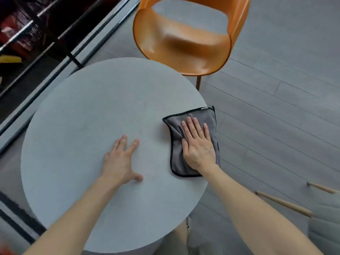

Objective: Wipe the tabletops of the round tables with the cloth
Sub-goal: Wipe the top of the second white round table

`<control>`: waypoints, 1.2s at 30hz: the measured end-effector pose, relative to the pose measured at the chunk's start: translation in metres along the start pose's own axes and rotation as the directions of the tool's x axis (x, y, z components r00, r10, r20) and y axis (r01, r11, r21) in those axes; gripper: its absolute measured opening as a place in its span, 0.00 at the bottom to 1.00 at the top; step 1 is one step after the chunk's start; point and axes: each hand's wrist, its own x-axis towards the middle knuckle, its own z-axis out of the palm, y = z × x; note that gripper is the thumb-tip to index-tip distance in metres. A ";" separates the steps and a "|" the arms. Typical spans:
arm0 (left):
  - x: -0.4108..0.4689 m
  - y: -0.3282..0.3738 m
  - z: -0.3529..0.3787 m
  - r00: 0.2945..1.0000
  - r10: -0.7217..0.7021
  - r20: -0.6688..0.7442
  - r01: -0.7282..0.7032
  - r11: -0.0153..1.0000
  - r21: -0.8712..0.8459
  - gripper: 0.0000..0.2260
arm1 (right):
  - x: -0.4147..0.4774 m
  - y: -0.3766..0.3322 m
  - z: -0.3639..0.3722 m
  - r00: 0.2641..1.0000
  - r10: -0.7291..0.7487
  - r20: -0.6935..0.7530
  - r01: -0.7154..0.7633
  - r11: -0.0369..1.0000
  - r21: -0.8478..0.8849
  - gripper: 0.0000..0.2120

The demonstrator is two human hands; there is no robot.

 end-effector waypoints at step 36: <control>0.048 -0.166 -0.064 0.981 0.175 -0.086 -0.172 0.984 0.041 0.51 | 0.007 -0.136 0.035 0.811 0.577 -0.097 -0.581 0.813 -0.024 0.32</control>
